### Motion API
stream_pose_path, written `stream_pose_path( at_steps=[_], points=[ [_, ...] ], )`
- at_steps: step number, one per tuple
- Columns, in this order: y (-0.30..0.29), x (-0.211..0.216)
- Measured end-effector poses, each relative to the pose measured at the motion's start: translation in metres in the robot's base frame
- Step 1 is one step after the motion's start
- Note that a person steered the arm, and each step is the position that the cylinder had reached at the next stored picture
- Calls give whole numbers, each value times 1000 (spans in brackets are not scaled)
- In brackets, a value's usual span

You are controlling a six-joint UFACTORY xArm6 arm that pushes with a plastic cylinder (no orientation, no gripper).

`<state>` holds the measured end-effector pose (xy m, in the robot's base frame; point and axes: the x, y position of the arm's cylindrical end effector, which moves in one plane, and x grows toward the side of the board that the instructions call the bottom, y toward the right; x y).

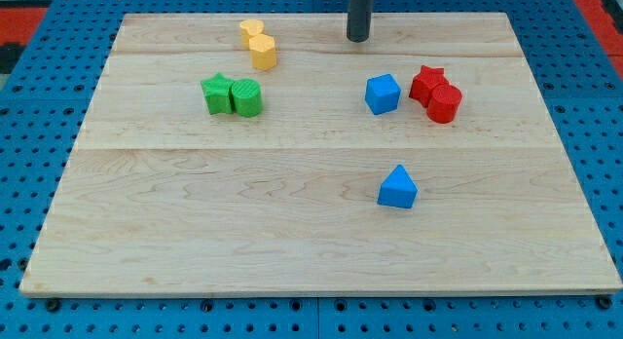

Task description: Push the blue cube to the top right side of the blue triangle

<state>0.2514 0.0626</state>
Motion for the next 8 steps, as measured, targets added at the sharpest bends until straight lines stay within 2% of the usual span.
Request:
stream_pose_path(
  at_steps=[1,3,8],
  points=[
    [0,40],
    [4,64],
    [38,79]
  ],
)
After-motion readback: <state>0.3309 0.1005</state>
